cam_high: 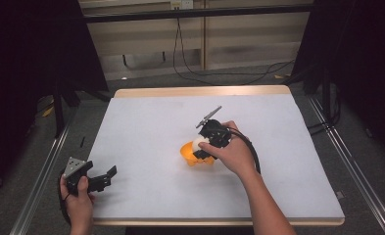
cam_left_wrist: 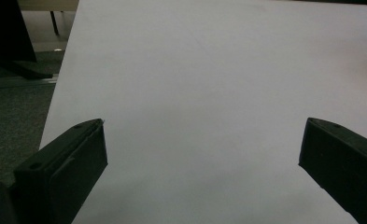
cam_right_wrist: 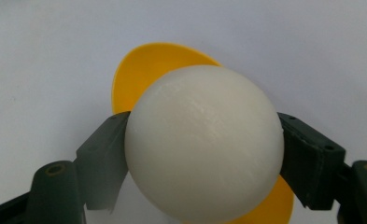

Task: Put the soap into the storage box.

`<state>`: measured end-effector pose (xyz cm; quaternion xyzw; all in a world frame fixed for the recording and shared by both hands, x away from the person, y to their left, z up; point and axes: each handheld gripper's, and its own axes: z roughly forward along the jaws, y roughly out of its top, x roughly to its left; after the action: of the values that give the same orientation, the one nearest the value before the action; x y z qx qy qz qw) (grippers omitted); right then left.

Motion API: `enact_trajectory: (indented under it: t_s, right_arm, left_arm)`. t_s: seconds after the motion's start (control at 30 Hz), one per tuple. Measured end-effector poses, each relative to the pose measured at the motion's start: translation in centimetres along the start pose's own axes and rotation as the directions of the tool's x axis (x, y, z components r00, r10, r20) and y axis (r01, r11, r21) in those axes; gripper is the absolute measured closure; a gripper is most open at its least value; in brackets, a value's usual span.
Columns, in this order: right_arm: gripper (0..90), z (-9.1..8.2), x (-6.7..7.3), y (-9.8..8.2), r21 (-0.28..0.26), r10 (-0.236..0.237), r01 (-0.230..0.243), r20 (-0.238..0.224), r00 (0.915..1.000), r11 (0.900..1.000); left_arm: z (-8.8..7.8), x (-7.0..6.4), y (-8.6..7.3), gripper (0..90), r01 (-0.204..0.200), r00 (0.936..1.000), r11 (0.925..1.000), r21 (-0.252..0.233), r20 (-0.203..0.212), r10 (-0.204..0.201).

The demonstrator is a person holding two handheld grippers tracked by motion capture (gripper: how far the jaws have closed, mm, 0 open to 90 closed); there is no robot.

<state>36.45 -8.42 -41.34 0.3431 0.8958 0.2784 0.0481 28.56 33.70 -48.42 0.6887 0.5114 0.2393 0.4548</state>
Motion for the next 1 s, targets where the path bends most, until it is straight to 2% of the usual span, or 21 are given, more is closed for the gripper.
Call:
enact_trajectory:
  t_s: [0.3, 0.33, 0.57, 0.67, 0.7, 0.8, 1.0]
  right_arm:
    - [24.2, 0.3, 0.3, -0.2, -0.007, 0.029, -0.029, 0.030, 0.9991, 1.000]
    - [24.3, 0.3, 0.4, -0.3, -0.010, 0.044, -0.044, 0.039, 0.9983, 0.999]
    - [24.1, 0.5, 0.3, -0.5, -0.026, 0.073, -0.072, 0.040, 0.9965, 0.997]
    - [24.0, 0.4, 0.3, -0.4, -0.036, 0.080, -0.079, 0.027, 0.9964, 0.996]
    - [22.6, -0.1, 0.3, -0.4, -0.069, 0.095, -0.093, 0.020, 0.9953, 0.993]
    - [21.3, -0.6, 0.1, -0.3, -0.090, 0.096, -0.094, 0.017, 0.9952, 0.991]
    - [19.1, -1.1, -0.4, -1.0, -0.098, 0.106, -0.103, 0.027, 0.9940, 0.990]
  left_arm:
    - [0.0, 0.0, 0.0, 0.9, -0.001, 1.0000, 1.0000, -0.001, -0.002, 0.001]
    - [0.0, 0.0, 0.0, 0.9, 0.002, 1.0000, 1.0000, -0.001, 0.000, -0.002]
    - [0.0, 0.0, 0.0, 0.9, -0.002, 1.0000, 1.0000, 0.000, -0.005, 0.002]
    - [0.0, 0.0, 0.0, 0.9, 0.003, 1.0000, 1.0000, 0.001, 0.002, -0.003]
    - [0.0, 0.0, 0.0, 0.9, 0.002, 1.0000, 1.0000, 0.000, 0.001, -0.002]
    - [0.0, 0.0, 0.0, 0.9, -0.003, 1.0000, 1.0000, 0.001, -0.006, 0.003]
    - [0.0, 0.0, 0.0, 0.9, 0.004, 1.0000, 1.0000, 0.001, 0.004, -0.004]
